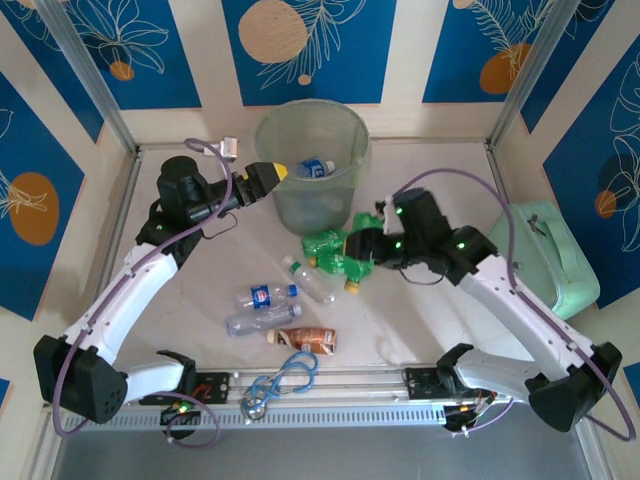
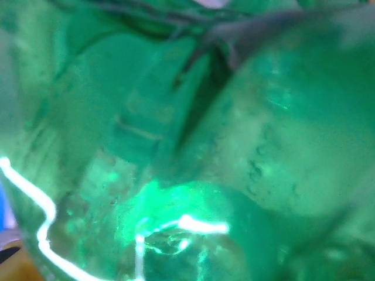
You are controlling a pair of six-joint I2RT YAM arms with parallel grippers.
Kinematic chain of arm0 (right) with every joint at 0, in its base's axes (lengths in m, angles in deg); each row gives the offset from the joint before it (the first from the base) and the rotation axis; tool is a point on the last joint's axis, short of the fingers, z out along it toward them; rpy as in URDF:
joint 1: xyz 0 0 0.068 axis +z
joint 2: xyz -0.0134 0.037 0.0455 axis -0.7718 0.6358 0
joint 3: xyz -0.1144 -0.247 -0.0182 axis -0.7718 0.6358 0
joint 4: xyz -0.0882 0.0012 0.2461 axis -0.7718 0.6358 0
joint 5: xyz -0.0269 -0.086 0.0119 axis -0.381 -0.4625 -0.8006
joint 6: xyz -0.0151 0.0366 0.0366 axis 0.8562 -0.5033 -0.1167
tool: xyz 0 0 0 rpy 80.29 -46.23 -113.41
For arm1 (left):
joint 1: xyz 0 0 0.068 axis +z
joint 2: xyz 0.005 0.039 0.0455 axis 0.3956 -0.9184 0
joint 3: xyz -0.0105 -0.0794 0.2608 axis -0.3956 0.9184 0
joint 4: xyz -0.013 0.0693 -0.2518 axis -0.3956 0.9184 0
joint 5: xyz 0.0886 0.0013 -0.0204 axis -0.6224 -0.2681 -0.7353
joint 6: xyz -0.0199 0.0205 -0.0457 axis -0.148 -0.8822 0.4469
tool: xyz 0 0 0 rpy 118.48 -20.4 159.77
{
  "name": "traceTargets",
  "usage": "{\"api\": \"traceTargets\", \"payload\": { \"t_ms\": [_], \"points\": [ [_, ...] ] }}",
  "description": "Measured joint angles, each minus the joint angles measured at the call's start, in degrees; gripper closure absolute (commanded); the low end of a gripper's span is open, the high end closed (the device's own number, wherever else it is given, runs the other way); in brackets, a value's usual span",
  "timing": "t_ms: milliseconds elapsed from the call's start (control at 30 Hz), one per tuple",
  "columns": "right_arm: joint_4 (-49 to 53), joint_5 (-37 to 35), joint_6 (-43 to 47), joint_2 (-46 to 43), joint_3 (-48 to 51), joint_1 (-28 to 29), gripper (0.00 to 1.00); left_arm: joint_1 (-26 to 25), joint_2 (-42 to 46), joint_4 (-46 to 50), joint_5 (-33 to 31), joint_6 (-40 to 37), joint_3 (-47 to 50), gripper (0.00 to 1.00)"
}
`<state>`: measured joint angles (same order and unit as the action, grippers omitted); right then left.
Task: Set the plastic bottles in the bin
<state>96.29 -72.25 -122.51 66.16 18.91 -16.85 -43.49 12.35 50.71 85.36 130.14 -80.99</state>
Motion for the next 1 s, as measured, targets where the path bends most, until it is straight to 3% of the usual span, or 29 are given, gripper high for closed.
{"api": "traceTargets", "payload": {
  "t_ms": [267,533,1000],
  "points": [
    [-8.7,12.8,2.7,6.7,-12.9,-1.0,0.44,-1.4,-0.8,-8.2,5.1,4.8,0.2,0.0],
    [-8.6,24.0,7.6,11.3,-19.9,1.0,0.44,-3.0,-2.9,-11.0,9.3,5.6,-1.0,0.0],
    [-7.8,28.9,11.5,14.3,-26.3,2.7,0.44,-4.4,-5.7,-27.3,14.4,16.0,-1.0,0.0]
  ]
}}
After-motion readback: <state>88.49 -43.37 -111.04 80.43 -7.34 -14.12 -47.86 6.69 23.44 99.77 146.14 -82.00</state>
